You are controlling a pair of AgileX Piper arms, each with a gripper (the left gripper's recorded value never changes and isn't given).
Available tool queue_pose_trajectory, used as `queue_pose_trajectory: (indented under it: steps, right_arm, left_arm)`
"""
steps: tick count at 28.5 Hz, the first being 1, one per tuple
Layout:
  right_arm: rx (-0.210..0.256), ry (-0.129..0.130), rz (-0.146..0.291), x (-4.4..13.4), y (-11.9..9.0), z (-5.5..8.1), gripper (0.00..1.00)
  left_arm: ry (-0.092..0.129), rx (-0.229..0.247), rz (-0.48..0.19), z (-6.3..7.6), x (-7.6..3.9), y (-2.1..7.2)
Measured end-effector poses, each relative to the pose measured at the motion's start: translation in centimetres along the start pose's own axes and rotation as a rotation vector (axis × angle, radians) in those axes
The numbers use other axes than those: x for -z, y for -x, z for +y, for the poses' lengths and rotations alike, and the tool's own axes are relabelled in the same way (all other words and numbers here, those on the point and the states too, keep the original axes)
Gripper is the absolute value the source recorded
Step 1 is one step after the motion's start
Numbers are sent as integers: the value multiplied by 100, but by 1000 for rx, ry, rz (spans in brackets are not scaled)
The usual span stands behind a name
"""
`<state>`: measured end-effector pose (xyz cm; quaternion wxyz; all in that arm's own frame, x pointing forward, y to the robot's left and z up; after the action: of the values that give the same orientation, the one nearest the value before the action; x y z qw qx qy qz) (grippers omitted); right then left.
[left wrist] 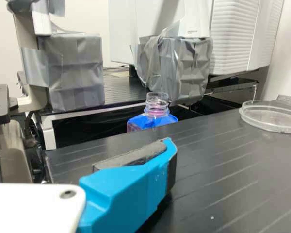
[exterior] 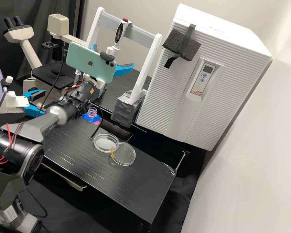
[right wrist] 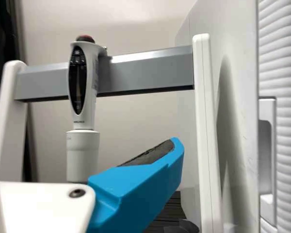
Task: Use the pipette
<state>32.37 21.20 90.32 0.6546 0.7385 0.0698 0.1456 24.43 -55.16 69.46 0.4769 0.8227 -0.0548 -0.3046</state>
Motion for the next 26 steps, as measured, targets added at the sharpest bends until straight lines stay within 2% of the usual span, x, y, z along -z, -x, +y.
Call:
queue_pose_trajectory:
  steps: [3, 4, 8, 13, 18, 20, 21, 22, 23, 26]
  right_arm:
    - [-10, 21, -13, 75, -128, -3, 100]
    - [-9, 44, -14, 100, -182, -25, 100]
    - [-11, 87, -28, 157, -323, -43, 100]
    - [-6, 101, -62, 153, -473, -70, 100]
    - [15, 99, -93, 115, -556, -133, 100]
    - [25, 107, -97, 116, -579, -164, 100]
    - [24, 103, -97, 123, -589, -159, 100]
    - [32, 112, -100, 113, -610, -176, 100]
    - [35, 119, -101, 109, -616, -183, 0]
    - [40, 121, -105, 86, -639, -209, 0]
  left_arm:
    - [0, 0, 0, 0, 0, 0]
    - [0, 0, 0, 0, 0, 0]
    - [0, -1, 2, 2, 7, 0]
    - [1, -2, 8, 8, 28, 1]
    - [20, -5, 17, 16, 57, 3]
    - [18, -4, 15, 16, 55, 3]
    - [17, -4, 13, 15, 53, 3]
    - [16, -4, 14, 16, 58, 3]
    - [14, -3, 10, 15, 53, 3]
    - [14, -3, 10, 15, 53, 3]
